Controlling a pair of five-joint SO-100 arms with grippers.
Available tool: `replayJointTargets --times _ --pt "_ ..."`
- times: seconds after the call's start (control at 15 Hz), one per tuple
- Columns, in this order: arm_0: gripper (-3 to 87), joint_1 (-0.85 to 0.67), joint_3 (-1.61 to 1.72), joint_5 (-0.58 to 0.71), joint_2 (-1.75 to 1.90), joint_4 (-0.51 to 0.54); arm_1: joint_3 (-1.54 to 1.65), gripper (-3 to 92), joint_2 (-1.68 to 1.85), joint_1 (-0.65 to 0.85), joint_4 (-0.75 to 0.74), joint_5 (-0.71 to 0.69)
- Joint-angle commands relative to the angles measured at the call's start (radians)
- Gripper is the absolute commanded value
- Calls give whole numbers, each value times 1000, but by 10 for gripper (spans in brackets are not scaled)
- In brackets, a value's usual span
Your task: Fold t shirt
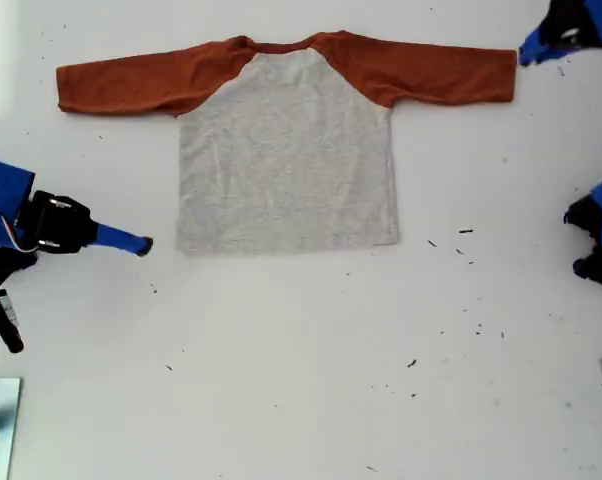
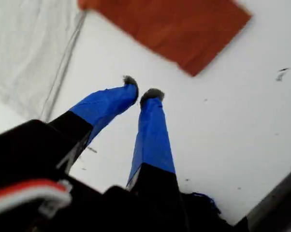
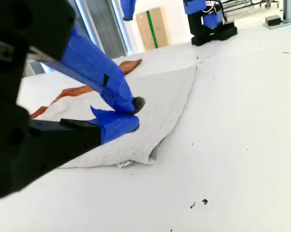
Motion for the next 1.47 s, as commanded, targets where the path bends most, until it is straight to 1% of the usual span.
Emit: replayJointTargets --times 0.0,0.07,0.13,0.27,0.47,0.6,0.67,0.73,0.8,0.87,1.0,1.07,1.13,1.2,1.27,1.33,1.4 --pt "-3 -9 9 8 8 -3 -222 384 -195 132 3 -144" --pt "-3 -9 9 8 8 -3 -259 398 -249 160 -8 -179" --pt "-3 -9 9 8 8 -3 -213 410 -258 181 -78 -219" --pt "-3 -14 9 9 8 -3 -40 400 -284 216 -265 -279" --pt "-3 -14 9 9 8 -3 181 373 -408 212 -557 -331" --pt "-3 -18 9 9 8 -3 255 330 -503 209 -695 -353" --pt "-3 -18 9 9 8 -3 268 198 -537 207 -729 -362" --pt "-3 -21 9 9 8 -3 282 35 -557 206 -752 -357" --pt "-3 -23 9 9 8 -3 288 35 -558 201 -752 -371" --pt "-3 -25 9 9 8 -3 285 34 -517 201 -715 -368" --pt "-3 -26 9 8 8 -3 279 34 -304 190 -617 -360" --pt "-3 -29 9 6 8 -3 233 34 -232 153 -545 -345" --pt "-3 -37 9 3 8 -3 173 34 -195 81 -479 -304" --pt "-3 -37 9 2 8 -3 115 34 -147 -29 -430 -235" --pt "-3 -37 9 2 8 -3 38 34 -117 -173 -393 -137" --pt "-3 -37 9 2 8 -3 -43 33 -124 -347 -393 -28" --pt "-3 -35 9 2 8 -3 -103 33 -173 -517 -439 71"
